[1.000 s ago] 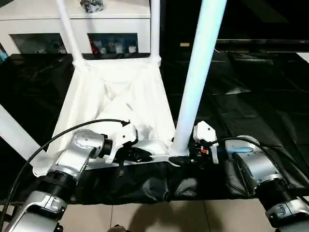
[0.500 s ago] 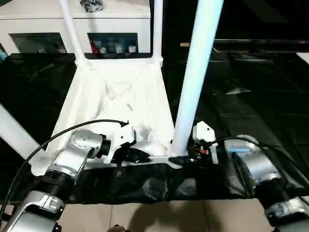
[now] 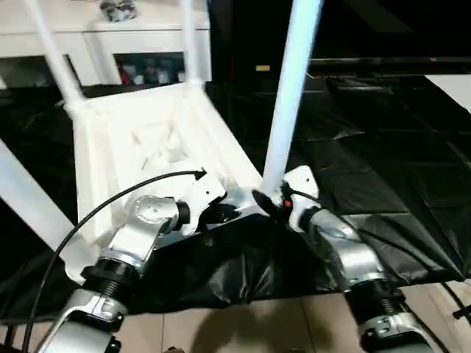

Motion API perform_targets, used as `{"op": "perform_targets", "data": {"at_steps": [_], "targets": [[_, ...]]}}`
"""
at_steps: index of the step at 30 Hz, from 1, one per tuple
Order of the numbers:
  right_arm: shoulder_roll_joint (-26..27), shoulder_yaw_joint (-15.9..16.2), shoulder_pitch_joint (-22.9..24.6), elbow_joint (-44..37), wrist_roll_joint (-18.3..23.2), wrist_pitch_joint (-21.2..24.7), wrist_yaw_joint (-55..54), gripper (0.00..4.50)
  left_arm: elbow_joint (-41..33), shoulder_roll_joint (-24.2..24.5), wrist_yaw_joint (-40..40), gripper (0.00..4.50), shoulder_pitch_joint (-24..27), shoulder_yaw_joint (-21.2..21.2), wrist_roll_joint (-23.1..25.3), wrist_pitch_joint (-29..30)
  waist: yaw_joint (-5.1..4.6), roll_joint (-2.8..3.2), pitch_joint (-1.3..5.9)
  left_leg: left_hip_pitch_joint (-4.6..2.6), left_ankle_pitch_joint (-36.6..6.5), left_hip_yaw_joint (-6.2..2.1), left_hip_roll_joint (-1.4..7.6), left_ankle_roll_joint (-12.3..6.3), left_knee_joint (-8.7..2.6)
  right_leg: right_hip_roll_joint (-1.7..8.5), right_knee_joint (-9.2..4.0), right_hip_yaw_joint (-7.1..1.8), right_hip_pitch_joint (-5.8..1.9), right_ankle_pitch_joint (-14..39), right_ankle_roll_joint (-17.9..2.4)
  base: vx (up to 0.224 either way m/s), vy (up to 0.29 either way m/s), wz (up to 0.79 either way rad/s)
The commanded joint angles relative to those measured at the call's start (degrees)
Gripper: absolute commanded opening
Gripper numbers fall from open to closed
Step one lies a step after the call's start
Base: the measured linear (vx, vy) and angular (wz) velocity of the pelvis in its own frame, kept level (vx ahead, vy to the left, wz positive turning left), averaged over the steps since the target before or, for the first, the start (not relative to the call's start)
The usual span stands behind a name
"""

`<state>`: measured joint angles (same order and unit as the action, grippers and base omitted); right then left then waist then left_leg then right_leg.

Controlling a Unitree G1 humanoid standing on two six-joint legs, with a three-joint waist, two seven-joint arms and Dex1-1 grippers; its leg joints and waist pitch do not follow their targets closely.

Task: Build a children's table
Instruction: Rotate leg to tighten

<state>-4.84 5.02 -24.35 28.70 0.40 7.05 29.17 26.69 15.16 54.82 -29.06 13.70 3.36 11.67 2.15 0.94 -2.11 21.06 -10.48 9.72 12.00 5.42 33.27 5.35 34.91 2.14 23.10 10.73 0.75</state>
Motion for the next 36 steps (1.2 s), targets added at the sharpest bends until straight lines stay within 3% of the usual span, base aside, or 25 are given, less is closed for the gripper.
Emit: {"op": "perform_targets", "data": {"at_steps": [1,3,6,7,8,9,12,16,17,24,25,27,32,36], "targets": [[0.75,7.39,-0.06,-2.95,1.05,-1.13,9.76,3.48,-0.89,-3.13,3.64,0.0,-0.65,4.51,-1.95,-2.35,0.21,-0.21,3.15,-0.09,-13.53,0.32,0.34,-1.36,-4.11,1.46,-4.28,-1.39,-2.63,9.9,-11.3,0.0,0.0,0.0],[-1.89,7.49,0.12,-3.13,0.43,-2.76,12.05,3.8,-1.56,-1.77,5.89,0.0,-0.26,4.37,-2.49,-3.78,0.53,-0.26,3.21,0.01,-10.99,0.43,0.33,-2.65,-3.85,1.5,-3.91,-1.34,-2.83,5.83,-12.66,0.0,0.0,0.0],[-4.37,6.97,-0.12,-2.74,0.77,-4.43,14.3,3.8,-1.93,-0.37,7.2,0.0,-0.1,4.06,-2.76,-3.61,0.75,-0.09,3.3,-0.15,-9.8,0.6,0.42,-3.49,-3.61,1.55,-3.56,-1.39,-2.76,3.07,-13.75,0.0,0.0,0.0],[-8.23,5.8,-0.92,-1.83,3.31,-5.19,21.91,3.8,-1.57,2.13,10.87,0.0,0.07,3.31,-3.69,-4.8,0.86,-0.25,3.32,-0.13,-9.53,0.62,0.36,-3.8,-3.55,1.49,-3.44,-1.36,-2.89,2.43,-14.06,0.0,0.0,0.0],[-8.35,5.78,-0.94,-1.8,3.38,-5.2,22.15,3.8,-1.55,2.2,10.98,0.0,0.07,3.28,-3.72,-4.84,1.04,-0.26,3.39,-0.17,-9.69,0.5,0.3,-4.05,-3.55,1.5,-3.47,-1.25,-3.24,2.47,-14.21,0.0,0.0,0.0],[-9.75,5.74,-1.29,-1.37,3.93,-5.43,25.33,3.8,-1.12,2.82,12.32,0.0,0.0,2.83,-4.24,-5.45,1.05,-0.14,3.3,-0.28,-10.16,0.67,0.49,-4.89,-3.42,1.42,-3.43,-1.29,-2.88,2.11,-14.96,0.0,0.0,0.0],[-11.47,6.16,-1.63,-1.05,4.37,-5.25,29.88,3.8,-0.46,3.47,14.24,0.0,-0.11,2.2,-4.98,-5.96,1.31,-0.15,3.23,-0.28,-10.37,0.69,0.55,-5.0,-3.48,1.47,-3.38,-1.24,-2.89,2.95,-15.41,0.0,0.0,0.0],[-15.49,9.13,-2.25,-0.11,4.8,-5.3,40.14,3.8,2.03,5.2,18.33,0.0,-1.03,1.46,-6.31,-7.3,1.64,-0.28,3.1,-0.35,-11.95,0.69,0.73,-4.57,-3.56,1.6,-3.52,-1.16,-2.86,6.05,-15.36,0.0,0.0,0.0],[-15.86,9.47,-2.44,0.17,4.99,-5.39,41.4,3.64,2.25,5.49,18.98,0.0,-1.18,1.45,-6.71,-7.24,1.69,-0.61,3.06,-0.32,-12.13,0.76,0.73,-4.42,-3.55,1.62,-3.56,-1.21,-2.85,7.0,-15.1,0.0,0.0,0.0],[-16.39,9.87,-3.33,1.34,5.84,-4.51,45.81,3.03,3.71,7.04,22.66,0.0,-1.7,0.94,-7.96,-7.01,1.86,-0.75,3.11,-0.28,-11.31,0.73,0.76,-4.29,-3.58,1.73,-3.56,-1.23,-2.76,8.04,-14.94,0.0,0.0,0.0],[-16.46,9.93,-3.56,1.68,5.97,-4.49,46.24,3.03,3.97,7.38,23.37,0.0,-1.66,0.8,-7.9,-7.15,1.91,-0.54,3.1,-0.29,-11.13,0.71,0.78,-4.22,-3.58,1.74,-3.52,-1.22,-2.71,7.96,-15.05,0.0,0.0,0.0],[-16.5,9.99,-3.65,1.79,6.06,-4.48,46.62,2.69,4.03,7.52,23.69,0.0,-1.62,0.75,-7.94,-7.16,1.94,-0.53,3.15,-0.27,-10.68,0.72,0.76,-4.29,-3.55,1.69,-3.44,-1.2,-2.76,7.16,-15.16,0.0,0.0,0.0],[-16.56,10.28,-3.53,2.15,6.26,-4.65,47.73,2.39,3.72,7.89,24.54,0.0,-1.19,0.92,-8.14,-6.82,2.17,-0.77,3.2,-0.29,-10.15,0.78,0.79,-4.67,-3.48,1.7,-3.35,-1.18,-2.78,6.43,-15.39,0.0,0.0,0.0],[-15.45,9.55,-2.96,2.33,6.53,-5.08,45.92,2.17,3.66,7.65,22.86,0.0,-0.8,0.45,-7.7,-7.44,2.35,-0.56,3.16,-0.27,-10.39,0.75,0.79,-4.42,-3.53,1.77,-3.39,-1.2,-2.75,7.3,-15.12,0.0,0.0,0.0]]}}
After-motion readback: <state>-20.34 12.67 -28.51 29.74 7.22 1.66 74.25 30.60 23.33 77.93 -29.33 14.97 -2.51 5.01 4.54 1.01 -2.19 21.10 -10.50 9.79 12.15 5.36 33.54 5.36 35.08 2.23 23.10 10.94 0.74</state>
